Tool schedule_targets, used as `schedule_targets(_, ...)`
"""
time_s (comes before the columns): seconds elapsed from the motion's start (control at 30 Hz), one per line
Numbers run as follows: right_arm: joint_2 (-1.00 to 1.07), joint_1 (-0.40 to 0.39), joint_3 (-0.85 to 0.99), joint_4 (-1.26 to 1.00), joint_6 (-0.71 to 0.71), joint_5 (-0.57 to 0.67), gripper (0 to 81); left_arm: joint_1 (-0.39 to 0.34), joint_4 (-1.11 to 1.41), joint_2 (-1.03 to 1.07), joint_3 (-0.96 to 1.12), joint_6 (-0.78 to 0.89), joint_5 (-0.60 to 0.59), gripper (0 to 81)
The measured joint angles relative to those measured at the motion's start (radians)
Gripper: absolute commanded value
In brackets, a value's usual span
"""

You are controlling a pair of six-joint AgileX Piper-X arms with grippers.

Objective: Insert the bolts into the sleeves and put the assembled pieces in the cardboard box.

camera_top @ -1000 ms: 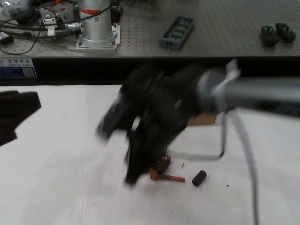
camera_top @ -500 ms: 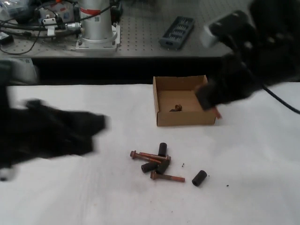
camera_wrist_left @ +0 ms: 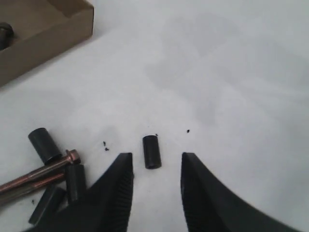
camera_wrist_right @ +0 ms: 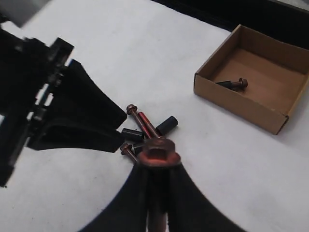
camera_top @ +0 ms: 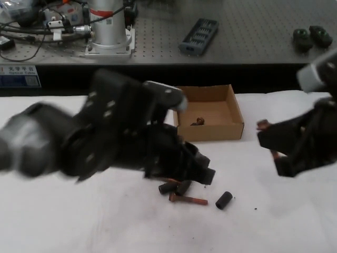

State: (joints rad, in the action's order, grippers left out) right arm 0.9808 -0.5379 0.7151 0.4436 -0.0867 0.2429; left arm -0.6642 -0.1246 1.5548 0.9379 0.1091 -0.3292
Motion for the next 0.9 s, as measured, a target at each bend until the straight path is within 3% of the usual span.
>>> schedule_targets(0.3,-0.133,0.09,-0.041,0.0,0.016,0.008,4.3,-0.008,-0.304,0.248,0.285,-0.116,0.003,25.1)
schedule_targets(0.53,-0.134,0.177,-0.041,0.0,0.025,0.069,4.3,-0.08,-0.39,0.349,0.402,-0.129,0.045,25.1)
schedule_targets(0.8,-0.138,0.199,-0.041,0.0,0.026,0.097,4.3,-0.119,-0.486,0.431,0.503,-0.136,0.097,25.3)
schedule_targets(0.9,-0.152,0.199,-0.041,0.0,0.026,0.112,4.3,-0.119,-0.528,0.462,0.537,-0.138,0.126,29.6)
